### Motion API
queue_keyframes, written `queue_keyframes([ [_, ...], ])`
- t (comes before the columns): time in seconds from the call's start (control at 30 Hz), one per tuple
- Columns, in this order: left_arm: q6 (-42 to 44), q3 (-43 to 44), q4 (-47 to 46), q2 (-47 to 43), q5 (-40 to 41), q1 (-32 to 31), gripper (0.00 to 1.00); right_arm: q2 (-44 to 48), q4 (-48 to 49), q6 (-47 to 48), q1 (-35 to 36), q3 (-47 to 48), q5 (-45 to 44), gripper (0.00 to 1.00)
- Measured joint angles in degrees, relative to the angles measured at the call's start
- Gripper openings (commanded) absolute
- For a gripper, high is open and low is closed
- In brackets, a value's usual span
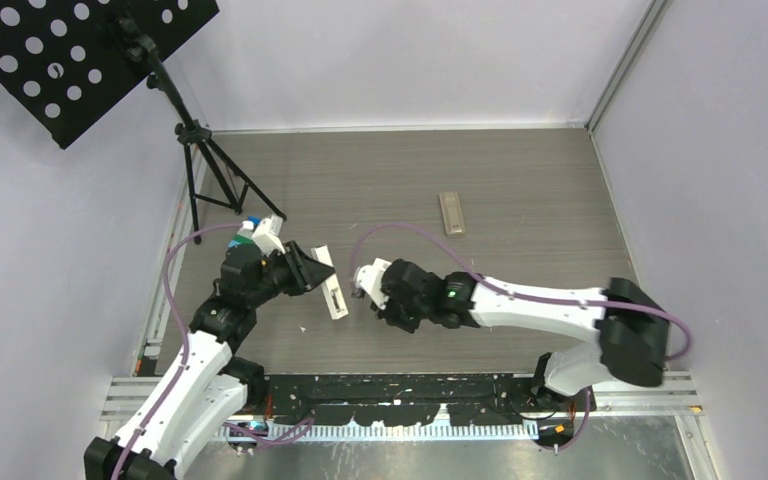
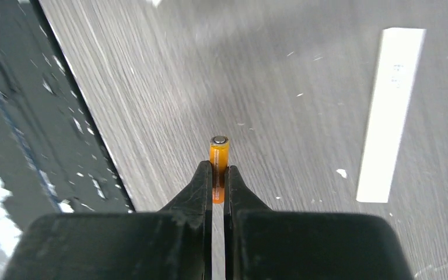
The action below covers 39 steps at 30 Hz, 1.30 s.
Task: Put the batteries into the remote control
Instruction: Pick up the battery from the center of the board, then load the battery into the remote control.
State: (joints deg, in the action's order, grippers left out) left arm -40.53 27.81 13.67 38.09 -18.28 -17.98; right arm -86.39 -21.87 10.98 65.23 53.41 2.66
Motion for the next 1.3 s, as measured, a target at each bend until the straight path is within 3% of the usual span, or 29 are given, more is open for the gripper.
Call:
queue_keyframes([
  [0.2, -5.70, -2.32, -11.91, 6.36, -7.76, -0.15, 0.00, 14.29, 0.35, -16.46, -0.59, 0.66, -7.45, 0.00],
  [0.37, -11.91, -4.31, -24.59, 11.89, -9.99, -2.34, 0.00, 15.19, -4.44, -29.68, -0.96, 7.45, -11.98, 0.00],
  [0.57, -18.12, -6.56, -32.79, 15.74, -9.79, -4.35, 0.00, 14.21, -6.80, -41.40, -0.96, 11.15, -12.79, 0.00],
  [0.87, -23.87, -6.75, -37.48, 16.55, -9.05, -4.42, 0.00, 7.58, -8.98, -44.41, -0.96, 13.68, -12.85, 0.00],
  [1.3, -28.30, -8.11, -39.76, 15.98, -8.81, -4.42, 0.00, 7.15, -9.51, -42.12, -0.96, 14.03, -12.85, 0.05],
])
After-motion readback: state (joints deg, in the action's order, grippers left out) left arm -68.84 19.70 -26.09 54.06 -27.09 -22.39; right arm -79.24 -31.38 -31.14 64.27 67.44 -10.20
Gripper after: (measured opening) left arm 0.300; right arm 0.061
